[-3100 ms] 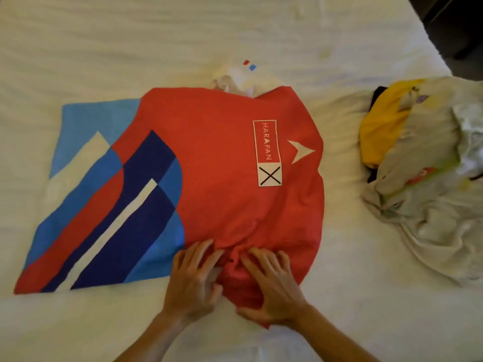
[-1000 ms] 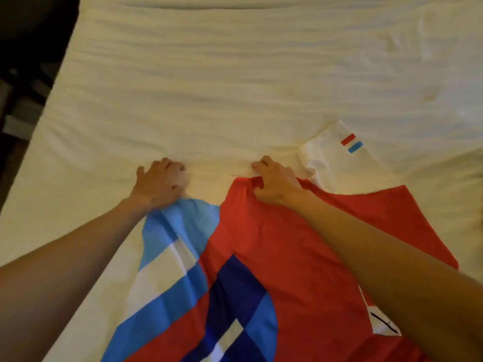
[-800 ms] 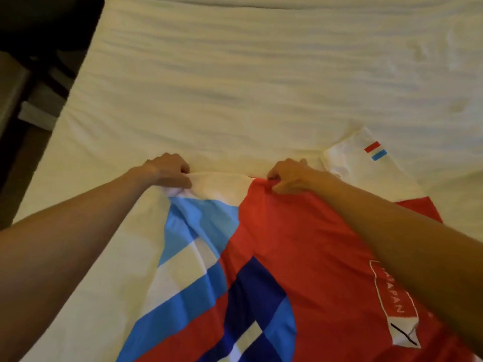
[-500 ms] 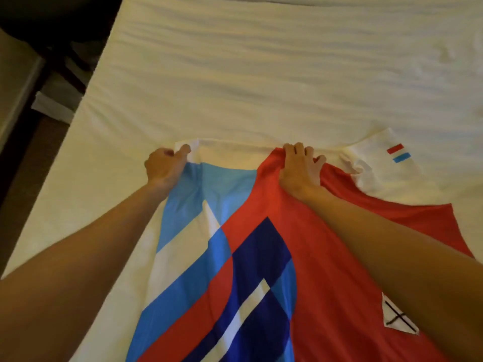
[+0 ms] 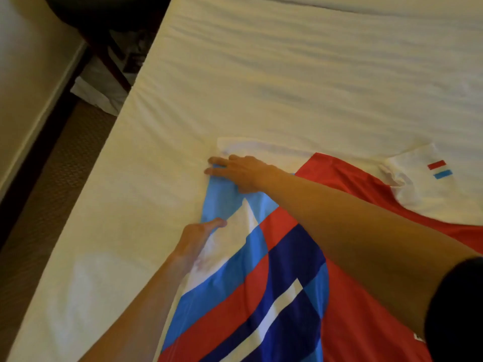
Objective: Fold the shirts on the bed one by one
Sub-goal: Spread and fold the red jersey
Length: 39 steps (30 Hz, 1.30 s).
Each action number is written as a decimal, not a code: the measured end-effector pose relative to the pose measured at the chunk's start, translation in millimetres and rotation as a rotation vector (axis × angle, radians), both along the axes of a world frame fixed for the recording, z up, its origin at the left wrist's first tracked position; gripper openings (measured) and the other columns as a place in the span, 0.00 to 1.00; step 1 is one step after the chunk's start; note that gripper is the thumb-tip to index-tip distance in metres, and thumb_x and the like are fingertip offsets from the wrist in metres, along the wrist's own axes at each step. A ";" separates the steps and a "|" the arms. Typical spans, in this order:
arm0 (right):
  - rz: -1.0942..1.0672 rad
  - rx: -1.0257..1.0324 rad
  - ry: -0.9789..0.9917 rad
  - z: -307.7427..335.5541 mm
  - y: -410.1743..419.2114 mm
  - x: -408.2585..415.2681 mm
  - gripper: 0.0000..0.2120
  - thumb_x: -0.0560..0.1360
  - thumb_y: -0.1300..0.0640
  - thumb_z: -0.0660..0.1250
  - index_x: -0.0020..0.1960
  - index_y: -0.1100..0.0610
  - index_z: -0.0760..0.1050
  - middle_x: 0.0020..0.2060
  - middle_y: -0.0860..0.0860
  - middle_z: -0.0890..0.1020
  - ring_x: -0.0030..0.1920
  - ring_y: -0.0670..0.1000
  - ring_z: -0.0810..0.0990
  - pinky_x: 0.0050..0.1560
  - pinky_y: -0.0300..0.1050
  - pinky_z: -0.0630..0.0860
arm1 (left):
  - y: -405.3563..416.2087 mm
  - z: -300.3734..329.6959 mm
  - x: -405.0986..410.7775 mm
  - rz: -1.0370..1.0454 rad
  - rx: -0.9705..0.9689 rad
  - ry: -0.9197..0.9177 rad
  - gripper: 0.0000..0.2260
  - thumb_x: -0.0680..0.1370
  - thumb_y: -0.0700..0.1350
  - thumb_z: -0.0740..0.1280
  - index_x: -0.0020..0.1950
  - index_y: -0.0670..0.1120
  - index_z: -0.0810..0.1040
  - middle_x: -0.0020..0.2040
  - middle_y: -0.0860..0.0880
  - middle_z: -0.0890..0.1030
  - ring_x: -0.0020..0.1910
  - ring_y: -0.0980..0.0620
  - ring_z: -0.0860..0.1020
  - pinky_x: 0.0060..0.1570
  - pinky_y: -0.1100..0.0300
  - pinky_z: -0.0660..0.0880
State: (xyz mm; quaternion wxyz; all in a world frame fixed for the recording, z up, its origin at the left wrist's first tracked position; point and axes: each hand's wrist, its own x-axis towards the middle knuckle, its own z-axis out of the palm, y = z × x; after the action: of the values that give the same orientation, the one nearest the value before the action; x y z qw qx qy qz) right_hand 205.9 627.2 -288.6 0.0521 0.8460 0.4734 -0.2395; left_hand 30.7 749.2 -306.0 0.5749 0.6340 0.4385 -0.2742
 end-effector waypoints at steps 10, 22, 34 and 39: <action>0.057 -0.203 0.039 41.6 57.6 4.7 0.13 0.71 0.59 0.70 0.55 0.52 0.80 0.50 0.52 0.79 0.50 0.57 0.80 0.43 0.46 0.71 | 10.3 -2.0 -64.4 -0.118 0.024 -0.084 0.13 0.68 0.42 0.79 0.52 0.43 0.84 0.48 0.47 0.86 0.50 0.48 0.84 0.50 0.57 0.78; 0.109 -0.085 -0.003 18.7 53.7 -56.7 0.20 0.75 0.52 0.68 0.66 0.47 0.71 0.58 0.51 0.77 0.55 0.57 0.78 0.44 0.48 0.67 | 33.2 11.6 -159.3 -0.178 -0.050 -0.054 0.09 0.70 0.47 0.79 0.43 0.44 0.86 0.40 0.44 0.86 0.37 0.48 0.84 0.37 0.57 0.79; -0.011 -0.043 -0.202 21.9 88.7 -114.9 0.15 0.75 0.62 0.63 0.60 0.52 0.76 0.57 0.52 0.78 0.59 0.58 0.78 0.62 0.58 0.66 | 37.6 9.6 -237.0 -0.018 0.592 -0.315 0.25 0.76 0.54 0.72 0.30 0.43 0.63 0.23 0.55 0.62 0.24 0.55 0.60 0.24 0.66 0.60; -0.244 0.310 -0.122 9.2 71.0 -164.9 0.26 0.78 0.62 0.61 0.75 0.50 0.63 0.78 0.52 0.57 0.73 0.55 0.63 0.64 0.54 0.65 | 45.9 12.8 -250.1 0.070 0.699 -0.321 0.26 0.75 0.58 0.70 0.30 0.44 0.63 0.25 0.54 0.62 0.27 0.52 0.61 0.27 0.62 0.60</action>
State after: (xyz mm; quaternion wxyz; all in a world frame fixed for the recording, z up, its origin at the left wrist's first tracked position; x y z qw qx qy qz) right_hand 41.0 698.2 -279.4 -0.0796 0.9080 0.3944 -0.1167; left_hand -219.4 795.1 -293.2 0.3945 0.8113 0.4313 0.0143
